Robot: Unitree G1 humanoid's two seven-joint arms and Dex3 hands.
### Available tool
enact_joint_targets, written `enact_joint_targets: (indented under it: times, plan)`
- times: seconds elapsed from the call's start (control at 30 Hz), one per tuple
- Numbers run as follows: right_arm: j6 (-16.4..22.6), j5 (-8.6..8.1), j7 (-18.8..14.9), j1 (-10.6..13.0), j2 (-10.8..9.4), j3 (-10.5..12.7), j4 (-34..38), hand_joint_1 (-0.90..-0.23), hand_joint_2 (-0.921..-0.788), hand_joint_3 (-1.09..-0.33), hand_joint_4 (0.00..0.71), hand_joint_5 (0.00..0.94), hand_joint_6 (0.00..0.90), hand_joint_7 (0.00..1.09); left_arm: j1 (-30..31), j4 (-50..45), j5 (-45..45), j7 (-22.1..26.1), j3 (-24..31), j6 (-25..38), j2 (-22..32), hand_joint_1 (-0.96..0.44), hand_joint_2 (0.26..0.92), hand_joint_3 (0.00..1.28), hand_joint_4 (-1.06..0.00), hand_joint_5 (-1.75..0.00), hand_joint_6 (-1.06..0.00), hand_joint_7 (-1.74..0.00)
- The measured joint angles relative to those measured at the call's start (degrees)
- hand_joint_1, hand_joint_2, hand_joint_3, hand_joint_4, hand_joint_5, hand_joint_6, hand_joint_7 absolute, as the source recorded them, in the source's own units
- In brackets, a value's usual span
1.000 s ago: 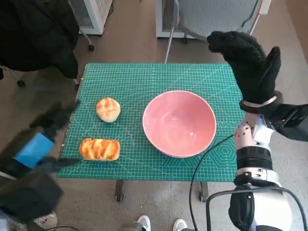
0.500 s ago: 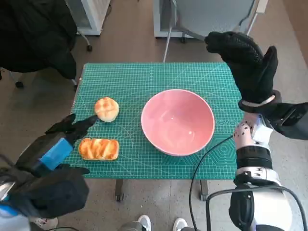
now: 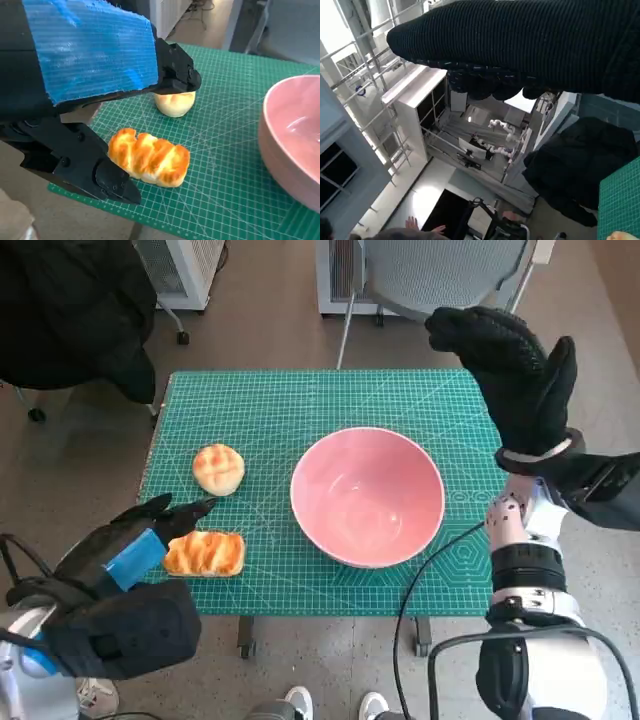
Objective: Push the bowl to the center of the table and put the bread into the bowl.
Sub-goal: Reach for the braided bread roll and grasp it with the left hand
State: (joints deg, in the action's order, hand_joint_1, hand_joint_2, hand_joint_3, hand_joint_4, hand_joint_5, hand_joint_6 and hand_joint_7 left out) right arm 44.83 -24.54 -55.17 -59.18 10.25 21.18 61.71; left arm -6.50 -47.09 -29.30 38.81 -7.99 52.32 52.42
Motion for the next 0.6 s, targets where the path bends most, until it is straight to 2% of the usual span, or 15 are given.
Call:
enact_joint_targets:
  times: [0.6]
  plan:
    - [-0.7, -0.13, -0.8, 0.0, 0.1, 0.1, 0.0, -0.667, -0.921, -0.769, 0.177, 0.002, 0.257, 0.00, -2.8, 5.8, -4.4, -1.2, -6.1, 0.0, -2.2, 0.02, 0.719, 0.01, -0.26, -0.01, -0.40, -0.01]
